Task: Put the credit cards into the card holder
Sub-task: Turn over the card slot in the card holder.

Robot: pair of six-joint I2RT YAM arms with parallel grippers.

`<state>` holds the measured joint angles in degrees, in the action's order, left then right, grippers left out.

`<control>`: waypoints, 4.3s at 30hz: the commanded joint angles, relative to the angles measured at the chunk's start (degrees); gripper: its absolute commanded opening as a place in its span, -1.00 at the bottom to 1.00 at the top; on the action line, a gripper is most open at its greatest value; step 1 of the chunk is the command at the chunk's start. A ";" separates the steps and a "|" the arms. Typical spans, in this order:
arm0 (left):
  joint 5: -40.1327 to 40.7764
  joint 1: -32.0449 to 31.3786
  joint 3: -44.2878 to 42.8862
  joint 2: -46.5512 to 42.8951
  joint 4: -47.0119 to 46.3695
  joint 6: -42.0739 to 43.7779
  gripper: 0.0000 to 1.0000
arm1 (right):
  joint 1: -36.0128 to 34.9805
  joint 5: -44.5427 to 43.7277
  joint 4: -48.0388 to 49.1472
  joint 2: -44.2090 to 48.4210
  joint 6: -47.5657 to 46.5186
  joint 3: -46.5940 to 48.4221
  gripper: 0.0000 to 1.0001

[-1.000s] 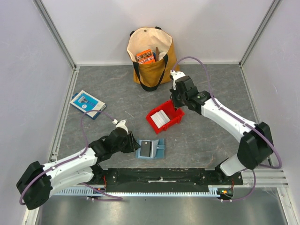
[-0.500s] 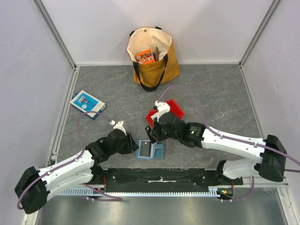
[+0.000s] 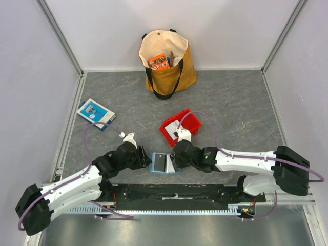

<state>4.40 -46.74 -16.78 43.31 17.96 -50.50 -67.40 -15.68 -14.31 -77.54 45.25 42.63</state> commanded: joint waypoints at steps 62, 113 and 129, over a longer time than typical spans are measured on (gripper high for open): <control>-9.68 -0.10 5.61 -3.58 -19.80 -3.55 -0.96 | -5.29 -20.00 9.29 -7.27 8.45 11.33 -1.00; -6.60 -0.10 6.23 -5.17 -14.79 -4.69 -0.97 | -7.58 -28.00 -2.75 -3.42 14.25 8.97 -1.00; -6.43 -0.10 6.23 -3.93 -13.83 -4.34 -0.97 | -4.42 -20.99 -3.80 -0.60 14.52 2.73 -1.00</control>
<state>-3.07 -46.74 -9.91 39.42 4.19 -54.13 -74.08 -37.19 -18.15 -80.58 59.51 46.30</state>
